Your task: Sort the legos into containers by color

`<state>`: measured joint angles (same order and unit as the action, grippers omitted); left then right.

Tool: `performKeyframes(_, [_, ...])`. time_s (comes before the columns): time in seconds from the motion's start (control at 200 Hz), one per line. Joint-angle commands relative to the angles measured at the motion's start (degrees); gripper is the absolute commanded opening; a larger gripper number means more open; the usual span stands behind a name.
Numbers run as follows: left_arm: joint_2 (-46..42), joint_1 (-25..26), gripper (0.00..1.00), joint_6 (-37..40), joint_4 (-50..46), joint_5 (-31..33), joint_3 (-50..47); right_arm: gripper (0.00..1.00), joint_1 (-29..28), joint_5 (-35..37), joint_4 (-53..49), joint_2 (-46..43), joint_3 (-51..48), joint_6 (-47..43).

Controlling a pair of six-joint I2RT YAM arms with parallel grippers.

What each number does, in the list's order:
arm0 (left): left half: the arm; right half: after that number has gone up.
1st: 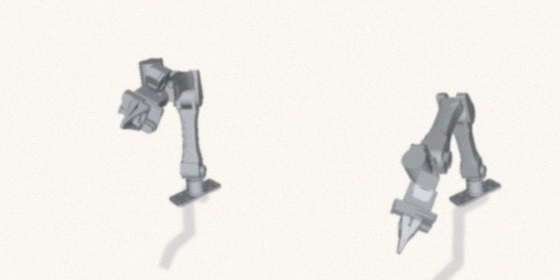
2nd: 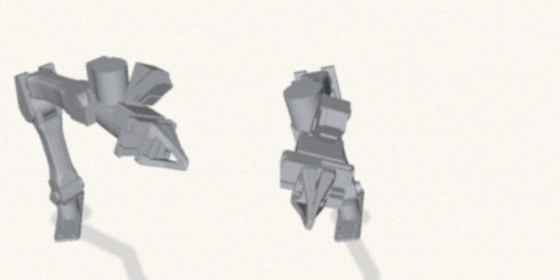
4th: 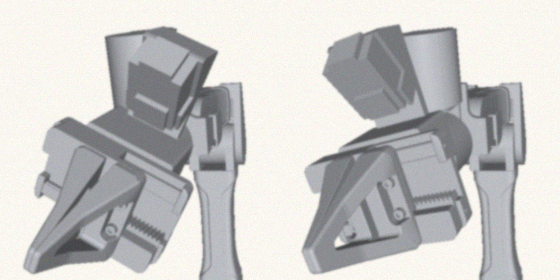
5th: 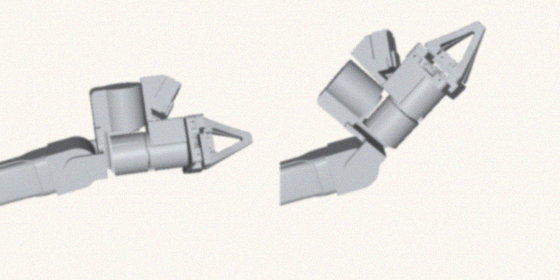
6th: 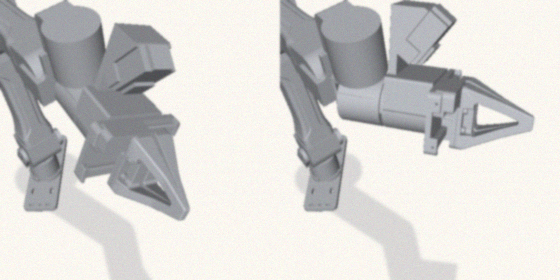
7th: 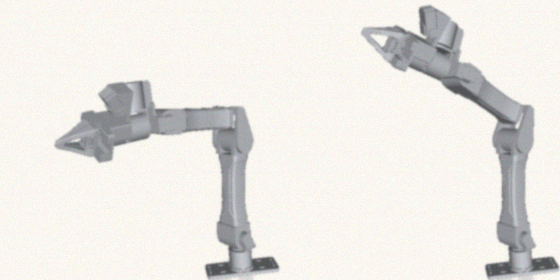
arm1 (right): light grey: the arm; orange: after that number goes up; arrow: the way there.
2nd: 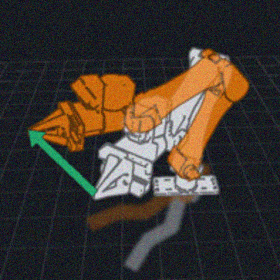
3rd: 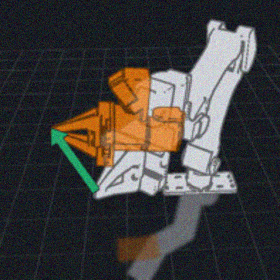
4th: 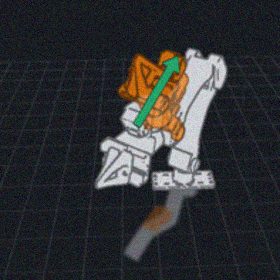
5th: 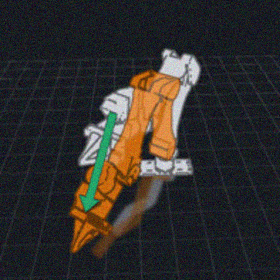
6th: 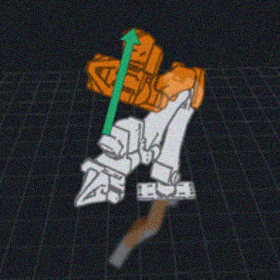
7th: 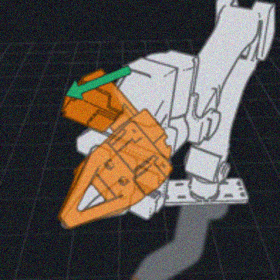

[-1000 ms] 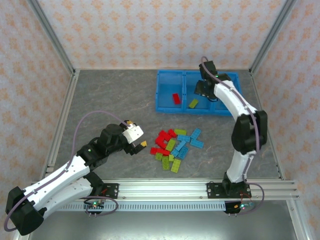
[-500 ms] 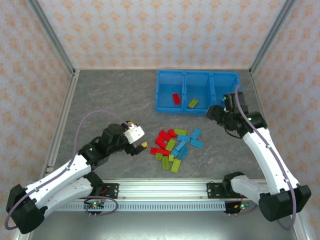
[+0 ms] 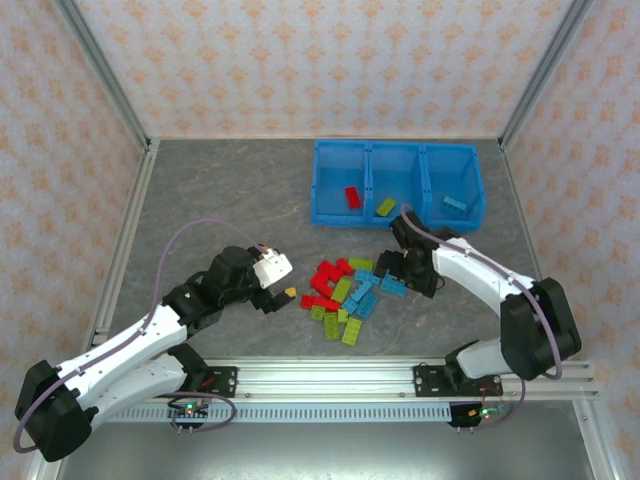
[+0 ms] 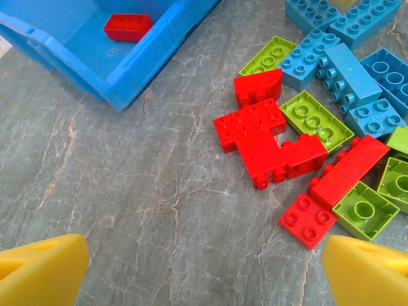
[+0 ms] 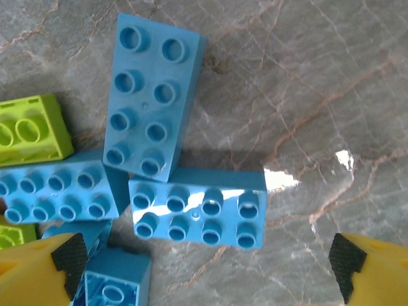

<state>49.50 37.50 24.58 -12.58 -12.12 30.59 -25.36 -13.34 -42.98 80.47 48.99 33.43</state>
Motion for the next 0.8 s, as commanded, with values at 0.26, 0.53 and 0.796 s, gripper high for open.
performKeyframes(0.26, [-0.3, 0.1, 0.95, 1.4, -1.0, -0.3, 0.7, 0.81, -0.5, 0.7, 7.5, 7.0, -2.8, -0.3])
performKeyframes(0.53, [-0.1, 0.0, 0.95, 1.4, -1.0, -0.6, 0.7, 0.65, -0.5, 2.2, 6.7, 7.1, -5.0, 1.3])
performKeyframes(0.796, [-0.1, 0.0, 0.95, 1.4, -1.1, -0.6, 0.7, 0.62, -0.5, 7.5, 1.5, -1.9, -2.8, 1.8])
